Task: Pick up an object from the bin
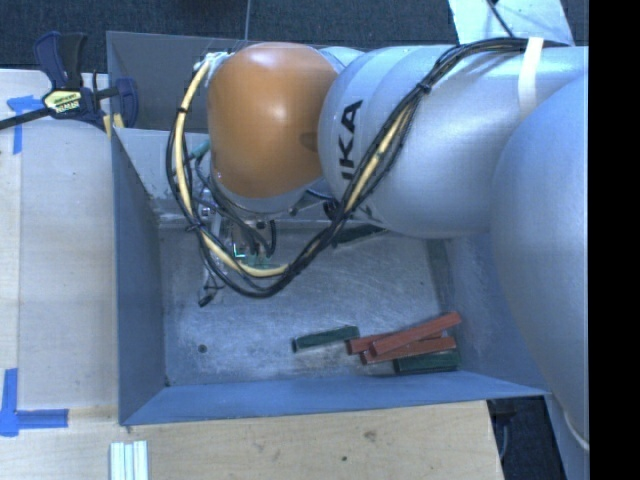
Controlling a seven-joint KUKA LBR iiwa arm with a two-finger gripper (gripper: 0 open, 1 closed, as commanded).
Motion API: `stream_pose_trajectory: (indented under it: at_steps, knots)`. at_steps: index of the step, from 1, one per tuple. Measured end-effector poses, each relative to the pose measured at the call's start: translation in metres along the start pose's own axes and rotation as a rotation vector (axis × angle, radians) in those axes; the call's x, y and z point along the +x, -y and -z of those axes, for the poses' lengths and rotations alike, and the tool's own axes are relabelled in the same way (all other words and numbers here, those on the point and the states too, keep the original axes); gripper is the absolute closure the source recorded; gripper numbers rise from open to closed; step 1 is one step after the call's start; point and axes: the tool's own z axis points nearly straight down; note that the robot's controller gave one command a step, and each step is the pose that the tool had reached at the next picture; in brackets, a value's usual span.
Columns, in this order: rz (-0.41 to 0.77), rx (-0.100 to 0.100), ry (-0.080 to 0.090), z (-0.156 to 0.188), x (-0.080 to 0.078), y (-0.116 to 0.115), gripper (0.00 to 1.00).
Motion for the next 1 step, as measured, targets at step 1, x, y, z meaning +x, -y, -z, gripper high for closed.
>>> stream_pose_trajectory:
  at_steps: [1]
  knots:
    - [0.436,0.002,0.002,-0.1429,0.0110,0.0358,0.00]
